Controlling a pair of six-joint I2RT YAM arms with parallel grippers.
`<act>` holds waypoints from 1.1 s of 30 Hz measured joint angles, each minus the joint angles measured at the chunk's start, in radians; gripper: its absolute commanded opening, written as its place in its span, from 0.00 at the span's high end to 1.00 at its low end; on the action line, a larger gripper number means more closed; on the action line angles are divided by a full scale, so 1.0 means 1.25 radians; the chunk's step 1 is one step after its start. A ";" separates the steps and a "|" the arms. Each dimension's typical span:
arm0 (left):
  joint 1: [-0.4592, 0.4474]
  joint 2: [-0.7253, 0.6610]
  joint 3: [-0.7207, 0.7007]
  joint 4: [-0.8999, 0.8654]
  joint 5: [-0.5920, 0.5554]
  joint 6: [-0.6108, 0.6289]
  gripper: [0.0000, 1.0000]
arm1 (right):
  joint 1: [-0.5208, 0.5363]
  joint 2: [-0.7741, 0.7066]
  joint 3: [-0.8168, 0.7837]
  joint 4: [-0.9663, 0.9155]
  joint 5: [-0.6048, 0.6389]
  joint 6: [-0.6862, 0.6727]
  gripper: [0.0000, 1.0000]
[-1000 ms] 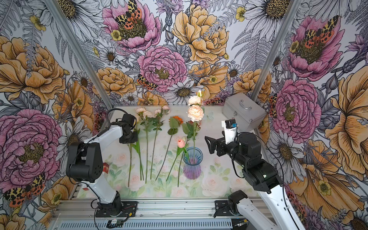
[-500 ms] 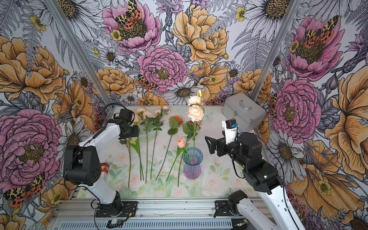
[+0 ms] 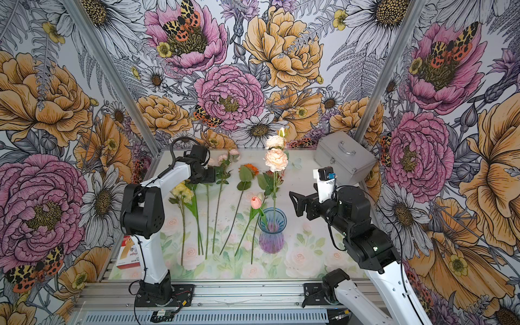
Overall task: Place the pink flowers into the vase
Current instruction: Place the flower at the center of the board, then pick up the flower at the center of the board.
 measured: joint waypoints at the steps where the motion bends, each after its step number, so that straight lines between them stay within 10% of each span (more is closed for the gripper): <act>1: 0.000 0.020 0.003 -0.002 0.000 -0.001 0.34 | 0.000 0.000 0.002 0.000 0.000 0.000 0.02; 8: 0.001 0.074 0.025 -0.009 -0.001 -0.008 0.40 | 0.000 0.000 0.007 0.000 -0.012 0.000 0.02; 24: 0.015 0.099 0.035 -0.009 0.001 -0.030 0.99 | 0.000 0.027 0.024 0.000 -0.038 -0.013 0.02; 33: 0.027 0.079 0.058 -0.015 0.018 -0.021 1.00 | 0.000 0.033 0.039 0.001 -0.111 -0.037 0.03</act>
